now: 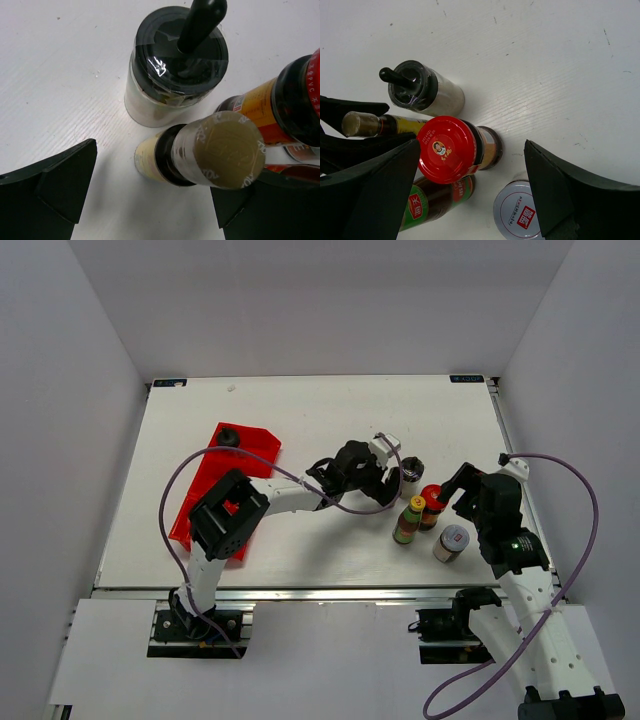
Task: Organize the condiment bottles
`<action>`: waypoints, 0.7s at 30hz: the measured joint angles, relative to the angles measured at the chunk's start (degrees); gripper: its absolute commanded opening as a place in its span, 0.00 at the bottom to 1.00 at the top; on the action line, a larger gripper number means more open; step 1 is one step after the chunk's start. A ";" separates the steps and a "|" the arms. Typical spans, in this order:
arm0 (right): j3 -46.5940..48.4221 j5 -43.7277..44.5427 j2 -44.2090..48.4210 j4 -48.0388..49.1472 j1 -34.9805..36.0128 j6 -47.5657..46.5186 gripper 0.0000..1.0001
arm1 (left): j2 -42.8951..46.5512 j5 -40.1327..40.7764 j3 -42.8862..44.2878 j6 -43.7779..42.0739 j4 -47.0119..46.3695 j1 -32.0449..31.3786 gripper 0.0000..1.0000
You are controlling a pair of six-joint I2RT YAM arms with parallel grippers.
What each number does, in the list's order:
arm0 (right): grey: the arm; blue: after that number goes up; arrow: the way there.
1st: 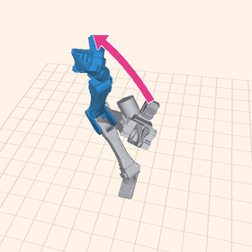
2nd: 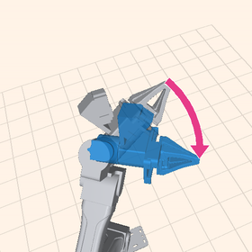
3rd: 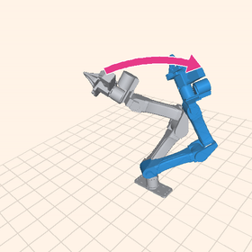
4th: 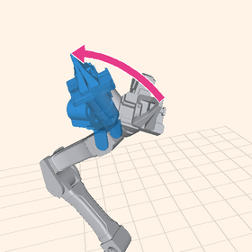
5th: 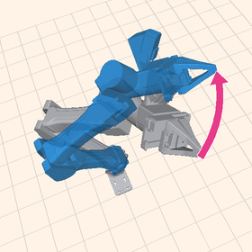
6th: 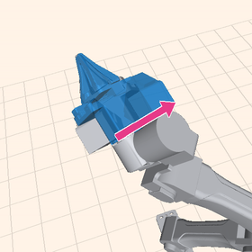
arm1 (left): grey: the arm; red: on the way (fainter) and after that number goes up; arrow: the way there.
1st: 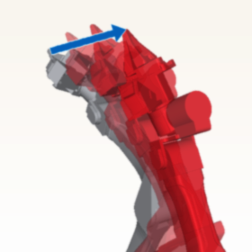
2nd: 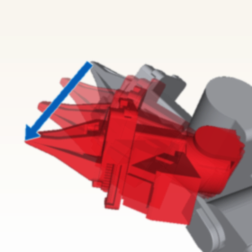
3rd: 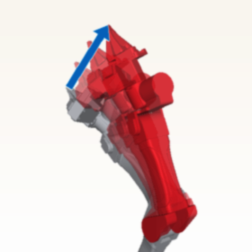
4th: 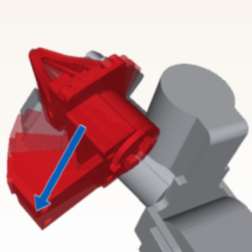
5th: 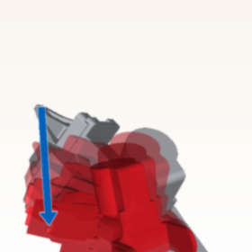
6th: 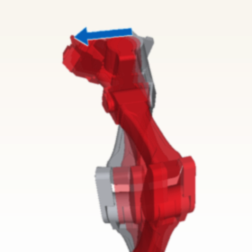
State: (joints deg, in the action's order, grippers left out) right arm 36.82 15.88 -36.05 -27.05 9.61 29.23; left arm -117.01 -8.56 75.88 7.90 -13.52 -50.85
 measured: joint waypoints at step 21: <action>-1.09 0.04 0.39 0.15 -0.02 -0.04 0.89 | 0.44 -1.42 -2.36 -3.28 -6.34 -0.59 0.36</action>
State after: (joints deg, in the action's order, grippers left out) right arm 35.73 15.92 -35.66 -26.89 9.58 29.19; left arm -116.57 -9.98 73.52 4.62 -19.86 -51.44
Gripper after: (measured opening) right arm 0.894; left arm 0.534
